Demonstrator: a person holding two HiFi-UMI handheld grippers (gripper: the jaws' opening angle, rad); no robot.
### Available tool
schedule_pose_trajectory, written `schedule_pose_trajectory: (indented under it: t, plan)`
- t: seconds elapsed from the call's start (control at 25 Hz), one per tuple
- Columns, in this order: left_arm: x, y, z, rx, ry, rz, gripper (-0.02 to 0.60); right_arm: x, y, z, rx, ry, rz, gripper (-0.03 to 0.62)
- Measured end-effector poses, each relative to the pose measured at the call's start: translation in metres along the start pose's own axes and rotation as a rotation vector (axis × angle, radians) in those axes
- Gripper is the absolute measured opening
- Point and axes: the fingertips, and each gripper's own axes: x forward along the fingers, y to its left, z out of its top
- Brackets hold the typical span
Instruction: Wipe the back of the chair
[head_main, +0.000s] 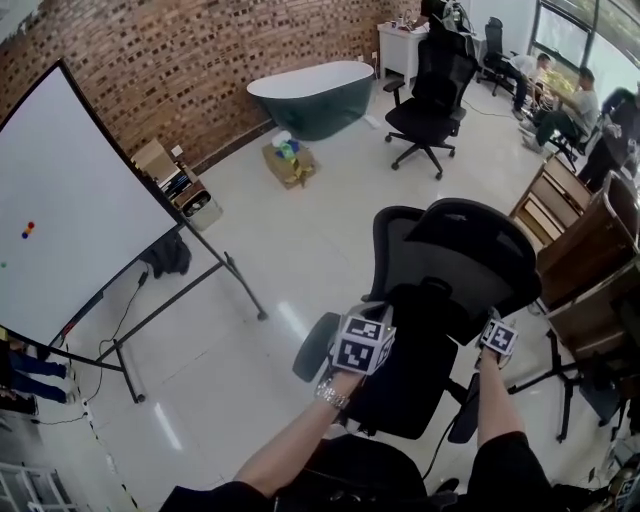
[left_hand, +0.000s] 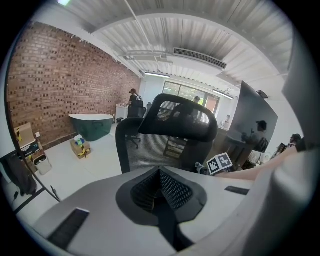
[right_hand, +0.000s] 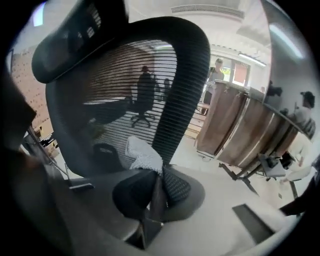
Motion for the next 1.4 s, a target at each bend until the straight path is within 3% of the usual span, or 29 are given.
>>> schedule_pose_trajectory:
  t: [0.08,0.32,0.44,0.56,0.68,0.8,0.96,1.04,1.12,1.16,1.32,1.4]
  plan:
    - [0.0,0.003,-0.002,-0.009,0.001,0.008,0.002,0.0,0.037,-0.007,-0.018,-0.009,0.05,0.015]
    - [-0.012,0.006,-0.006,-0.008,0.003,0.032,0.003,0.018,0.213,-0.021,-0.089,-0.017,0.28,0.015]
    - [-0.028,0.012,-0.008,-0.006,-0.006,0.062,0.002,0.028,0.271,-0.011,-0.12,-0.033,0.329,0.015]
    - [-0.055,0.03,-0.018,-0.015,0.004,0.107,0.002,0.038,0.301,-0.011,-0.189,-0.016,0.343,0.015]
    - [-0.073,0.044,-0.027,-0.029,0.007,0.145,0.002,0.048,0.274,-0.007,-0.261,-0.019,0.29,0.015]
    - [-0.079,0.056,-0.028,-0.043,0.005,0.163,0.002,0.044,0.23,-0.003,-0.252,-0.035,0.247,0.015]
    - [-0.077,0.056,-0.021,-0.049,-0.013,0.145,0.002,0.039,0.134,-0.005,-0.111,-0.044,0.087,0.015]
    - [-0.071,0.048,-0.02,-0.043,-0.019,0.121,0.002,0.03,0.076,-0.021,-0.017,0.015,-0.003,0.015]
    - [-0.064,0.04,-0.021,-0.033,-0.016,0.093,0.002,0.021,0.033,-0.043,0.093,0.097,-0.039,0.015]
    - [-0.061,0.035,-0.021,-0.027,-0.012,0.079,0.002,0.015,0.014,-0.043,0.108,0.088,-0.058,0.015]
    - [-0.048,0.015,-0.027,0.008,0.007,0.03,0.002,-0.011,-0.02,-0.028,0.005,-0.015,-0.068,0.015]
    - [-0.039,0.002,-0.027,0.022,0.012,0.0,0.002,-0.034,-0.021,-0.035,0.004,0.021,-0.097,0.015]
